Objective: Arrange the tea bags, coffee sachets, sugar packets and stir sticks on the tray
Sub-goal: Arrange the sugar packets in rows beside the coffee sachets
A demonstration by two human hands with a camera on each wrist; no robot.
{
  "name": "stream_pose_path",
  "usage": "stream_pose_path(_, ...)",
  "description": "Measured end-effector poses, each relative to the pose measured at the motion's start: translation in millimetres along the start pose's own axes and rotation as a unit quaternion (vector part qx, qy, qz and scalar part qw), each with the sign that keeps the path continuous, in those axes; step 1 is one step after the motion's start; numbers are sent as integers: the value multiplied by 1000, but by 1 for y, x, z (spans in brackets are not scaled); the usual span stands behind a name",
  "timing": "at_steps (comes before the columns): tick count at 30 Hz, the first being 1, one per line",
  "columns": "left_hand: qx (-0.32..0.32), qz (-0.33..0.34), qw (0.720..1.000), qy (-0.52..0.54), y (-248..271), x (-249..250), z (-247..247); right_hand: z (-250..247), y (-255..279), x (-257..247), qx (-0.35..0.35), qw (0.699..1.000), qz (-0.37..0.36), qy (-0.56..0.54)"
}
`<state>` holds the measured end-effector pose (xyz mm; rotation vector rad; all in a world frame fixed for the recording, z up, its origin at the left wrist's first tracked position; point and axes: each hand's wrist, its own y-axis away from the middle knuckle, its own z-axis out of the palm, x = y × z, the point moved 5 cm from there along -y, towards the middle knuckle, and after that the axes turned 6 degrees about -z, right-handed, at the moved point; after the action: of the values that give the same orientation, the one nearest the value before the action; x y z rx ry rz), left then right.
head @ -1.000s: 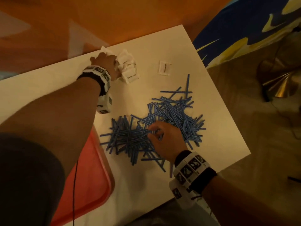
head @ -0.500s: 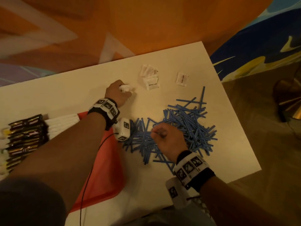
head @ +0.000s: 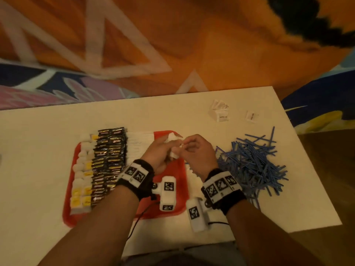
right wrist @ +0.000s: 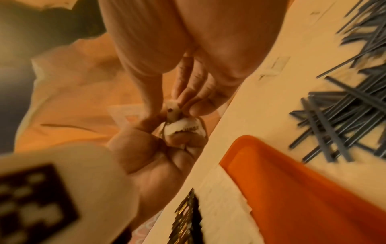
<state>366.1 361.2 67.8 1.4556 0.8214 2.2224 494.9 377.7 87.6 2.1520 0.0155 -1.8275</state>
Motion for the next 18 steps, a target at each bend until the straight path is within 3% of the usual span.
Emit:
stream_pose_path(5,-17,-2,994,107,54,2,-43,58,25,-6,-32,999,12,20)
stream_pose_path(13,48,-50,983,170,92,-3,-119,128,68,-17,-39,983,105,-144)
stream_pose_path(18,13,-66,978,195,117,-5,-150,148,85,-24,-23,982,94,-159)
